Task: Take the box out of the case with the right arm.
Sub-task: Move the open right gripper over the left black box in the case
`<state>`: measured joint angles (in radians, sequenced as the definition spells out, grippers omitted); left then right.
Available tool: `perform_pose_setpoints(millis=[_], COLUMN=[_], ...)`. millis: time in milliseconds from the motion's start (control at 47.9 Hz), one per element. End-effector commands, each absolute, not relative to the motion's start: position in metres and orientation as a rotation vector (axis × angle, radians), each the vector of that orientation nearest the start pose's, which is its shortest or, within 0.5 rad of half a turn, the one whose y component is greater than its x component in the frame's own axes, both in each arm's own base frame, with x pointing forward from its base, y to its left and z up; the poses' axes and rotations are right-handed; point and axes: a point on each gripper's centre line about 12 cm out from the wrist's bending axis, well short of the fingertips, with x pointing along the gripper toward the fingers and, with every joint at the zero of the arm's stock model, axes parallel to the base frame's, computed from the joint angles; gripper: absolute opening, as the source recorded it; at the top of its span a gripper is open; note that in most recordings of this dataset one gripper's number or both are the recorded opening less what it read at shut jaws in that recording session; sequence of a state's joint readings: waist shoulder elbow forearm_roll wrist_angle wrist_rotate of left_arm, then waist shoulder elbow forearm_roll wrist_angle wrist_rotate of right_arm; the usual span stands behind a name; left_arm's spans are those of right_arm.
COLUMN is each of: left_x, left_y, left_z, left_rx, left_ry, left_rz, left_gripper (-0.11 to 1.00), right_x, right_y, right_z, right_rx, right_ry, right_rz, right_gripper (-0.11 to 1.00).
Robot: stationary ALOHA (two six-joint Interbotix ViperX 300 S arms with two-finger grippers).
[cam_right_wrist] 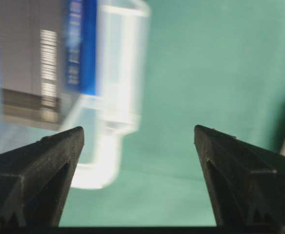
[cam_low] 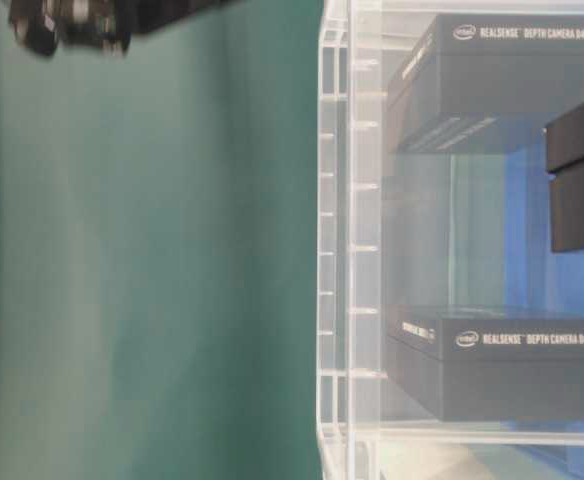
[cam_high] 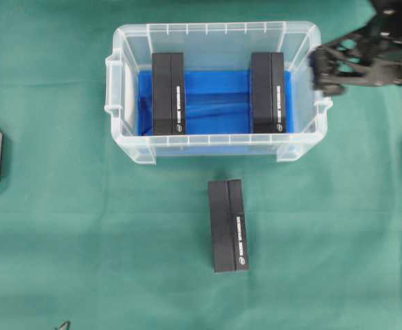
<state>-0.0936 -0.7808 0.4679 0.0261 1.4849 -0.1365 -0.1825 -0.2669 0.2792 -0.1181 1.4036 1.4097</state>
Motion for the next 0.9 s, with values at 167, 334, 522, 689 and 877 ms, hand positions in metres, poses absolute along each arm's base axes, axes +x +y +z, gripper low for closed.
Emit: perform_pose_setpoints(millis=[167,334,522,689,877], left_x=[0.164,0.164,0.162,0.161,0.16], left_y=[-0.012,-0.012,-0.012,-0.012,-0.012], left_z=[0.373,0.373,0.374,0.375,0.377], left_rx=[-0.046,-0.046,-0.047,-0.047,-0.047], left_ry=[1.148,1.148,1.139,1.136,1.128], left_rz=[0.017,0.017,0.017,0.016,0.012], left_gripper=[0.02,0.02,0.02,0.02,0.02], right_x=[0.353,0.396,0.436,0.469,0.494], right_y=[-0.071,-0.073,-0.074,-0.074,-0.074], right_z=[0.332,0.338,0.336,0.333,0.329], right_rx=[1.175,1.178,1.183,1.186,1.187], right_ry=[0.945,0.918,0.904,0.885,0.887], right_rz=[-1.106,-1.072,-1.044,-1.018,-0.971], right_gripper=[0.89,0.89,0.88,0.87,0.87])
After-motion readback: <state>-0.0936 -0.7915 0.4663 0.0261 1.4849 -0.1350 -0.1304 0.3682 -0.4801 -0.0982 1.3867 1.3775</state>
